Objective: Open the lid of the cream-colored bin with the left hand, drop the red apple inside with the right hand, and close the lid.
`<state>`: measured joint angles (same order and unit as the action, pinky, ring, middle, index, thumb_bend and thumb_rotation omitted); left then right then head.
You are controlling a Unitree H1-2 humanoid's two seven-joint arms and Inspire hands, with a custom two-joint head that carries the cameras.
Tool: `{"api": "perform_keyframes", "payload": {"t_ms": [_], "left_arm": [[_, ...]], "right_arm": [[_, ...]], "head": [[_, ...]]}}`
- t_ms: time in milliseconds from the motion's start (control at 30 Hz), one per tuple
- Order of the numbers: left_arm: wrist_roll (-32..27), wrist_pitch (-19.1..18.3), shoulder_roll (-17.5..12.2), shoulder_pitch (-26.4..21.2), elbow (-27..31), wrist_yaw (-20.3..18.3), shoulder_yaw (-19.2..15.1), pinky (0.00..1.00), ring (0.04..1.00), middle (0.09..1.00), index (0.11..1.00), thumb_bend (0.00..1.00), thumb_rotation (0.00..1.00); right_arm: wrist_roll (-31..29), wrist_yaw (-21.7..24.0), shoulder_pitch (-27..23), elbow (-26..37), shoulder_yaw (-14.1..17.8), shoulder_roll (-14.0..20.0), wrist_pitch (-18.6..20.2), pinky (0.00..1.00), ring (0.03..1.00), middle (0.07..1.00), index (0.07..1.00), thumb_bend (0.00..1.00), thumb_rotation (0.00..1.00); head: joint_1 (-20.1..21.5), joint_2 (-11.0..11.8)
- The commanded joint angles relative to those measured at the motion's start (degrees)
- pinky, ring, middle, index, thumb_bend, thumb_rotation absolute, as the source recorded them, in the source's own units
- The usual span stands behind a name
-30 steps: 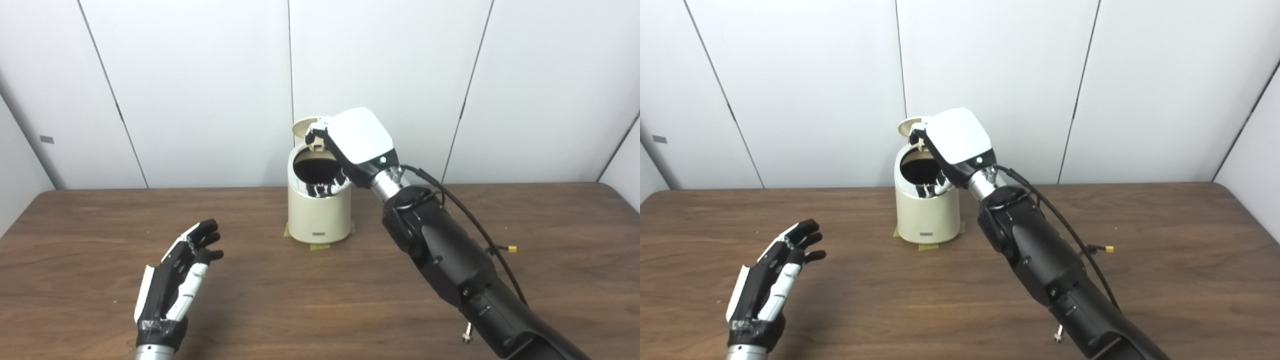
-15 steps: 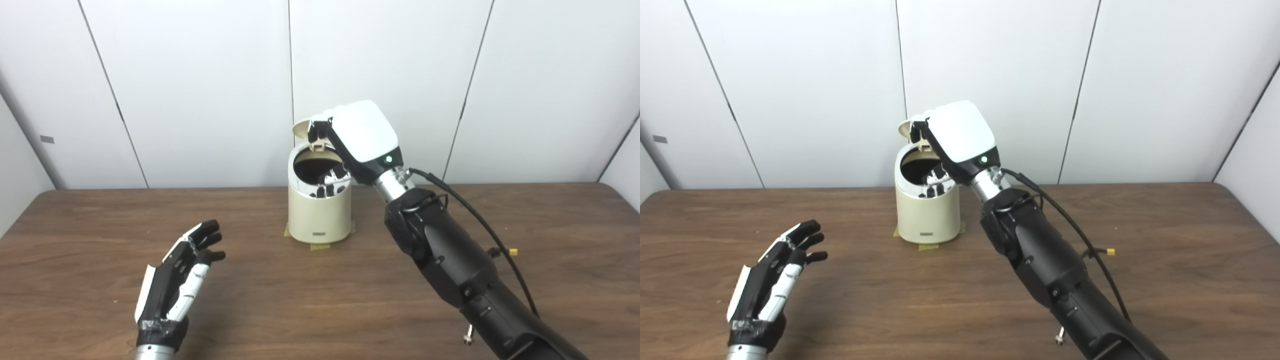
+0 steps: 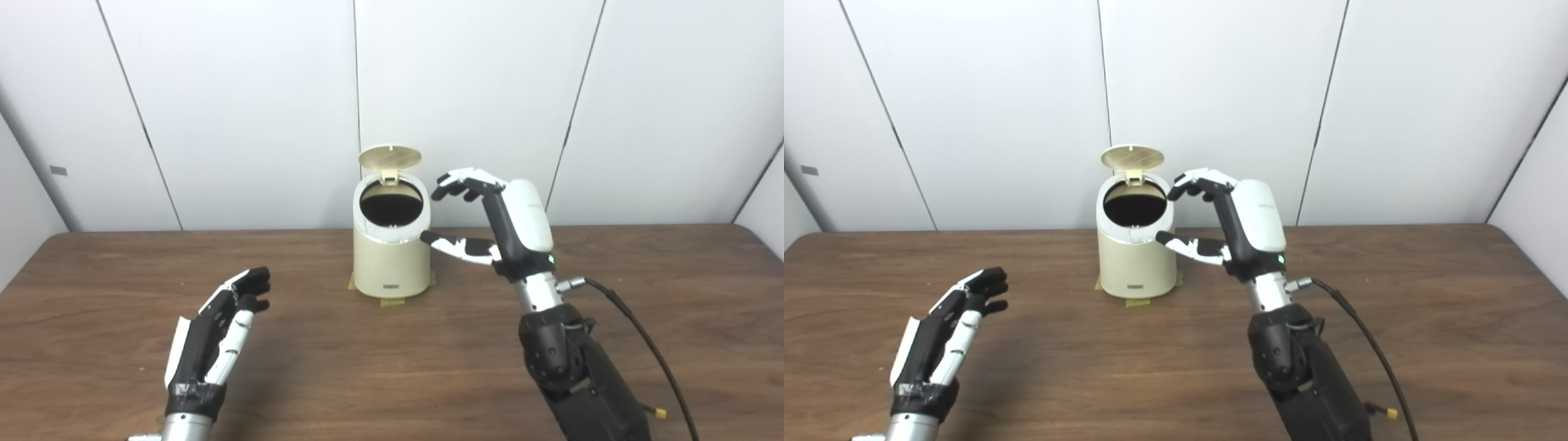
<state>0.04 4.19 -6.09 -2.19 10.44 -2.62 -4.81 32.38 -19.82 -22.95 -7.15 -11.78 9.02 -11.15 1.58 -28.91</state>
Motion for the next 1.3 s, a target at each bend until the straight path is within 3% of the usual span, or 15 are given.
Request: {"api": "perform_keyframes", "payload": {"t_ms": [0,133,267,400,533,667,733,833,933,1033,1200,1267], "left_arm": [[0.37,-0.69,-1.05,-4.47,2.76,-0.09,0.18,0.86,0.857,0.832,0.783,0.43,0.75],[0.11,-1.1,-2.84,-10.33,2.51,-1.1,0.47,0.82,0.828,0.823,0.787,0.43,0.75],[3.79,-2.09,-4.62,-17.36,2.05,-0.85,1.42,0.77,0.806,0.805,0.781,0.45,0.8],[6.35,-5.88,-5.44,-23.13,2.69,-1.12,2.58,0.78,0.83,0.832,0.804,0.45,0.85],[14.03,-8.91,-6.05,-29.27,2.4,-0.66,5.21,0.75,0.83,0.841,0.82,0.5,0.89],[23.58,-12.99,-6.21,-34.1,1.8,-0.66,8.78,0.77,0.86,0.875,0.854,0.63,0.93],[26.49,-13.61,-6.04,-35.55,1.26,-0.67,10.12,0.79,0.877,0.888,0.866,0.66,0.92],[31.48,-13.3,-5.66,-37.69,-0.31,-0.35,12.94,0.74,0.857,0.877,0.859,0.67,0.86],[38.27,-15.01,-5.73,-39.74,-1.48,-2.03,17.01,0.8,0.916,0.911,0.874,0.74,0.87],[43.68,-16.01,-6.05,-41.35,-2.76,-3.69,20.26,0.96,0.986,0.913,0.885,0.79,0.86],[50.84,-18.16,-6.62,-43.62,-5.22,-8.06,24.15,1.0,1.0,0.939,0.929,0.89,0.83],[52.48,-19.74,-6.5,-44.55,-6.45,-11.48,25.35,1.0,1.0,0.96,0.947,0.93,0.83]], "right_arm": [[-3.18,-0.24,-0.36,0.7,1.19,-0.71,-4.44,0.71,0.827,0.854,0.839,0.29,0.73],[-7.63,0.26,4.66,1.65,3.34,-2.4,-4.92,0.76,0.845,0.856,0.847,0.25,0.87],[-10.2,0.87,7.71,0.99,4.74,-2.64,-7.47,0.72,0.821,0.831,0.828,0.23,0.78],[-11.8,1.93,9.91,1.11,6.04,-3.09,-6.49,0.71,0.81,0.828,0.835,0.24,0.81],[-12.11,2.95,11.89,1.93,7.37,-3.38,-4.19,0.72,0.812,0.838,0.842,0.24,0.83],[-11.71,3.73,13.04,2.08,8.04,-3.24,-3.62,0.72,0.816,0.835,0.841,0.24,0.8],[-11.39,3.92,13.24,1.87,8.17,-3.21,-3.71,0.72,0.817,0.836,0.839,0.24,0.79],[-11.25,4.07,13.3,1.02,8.21,-3.09,-4.29,0.72,0.816,0.834,0.833,0.24,0.77],[-11.0,4.27,13.34,0.8,8.22,-3.18,-3.5,0.74,0.828,0.844,0.838,0.25,0.77],[-10.44,4.19,13.34,0.54,8.25,-3.17,-3.01,0.75,0.835,0.85,0.845,0.26,0.77],[-9.18,3.96,13.31,0.66,8.25,-3.32,-1.87,0.75,0.836,0.849,0.838,0.26,0.73],[-8.06,3.77,13.37,0.93,8.03,-3.38,-0.99,0.75,0.836,0.85,0.839,0.26,0.69]], "head": [[0.03,-0.2],[0.27,-0.26],[0.27,-0.34],[0.19,-0.35],[0.03,-0.15],[-0.18,-0.04],[-0.23,-0.02],[-0.25,0.03],[-0.3,0.01],[-0.27,0.0],[-0.19,0.1],[0.01,0.18]]}}
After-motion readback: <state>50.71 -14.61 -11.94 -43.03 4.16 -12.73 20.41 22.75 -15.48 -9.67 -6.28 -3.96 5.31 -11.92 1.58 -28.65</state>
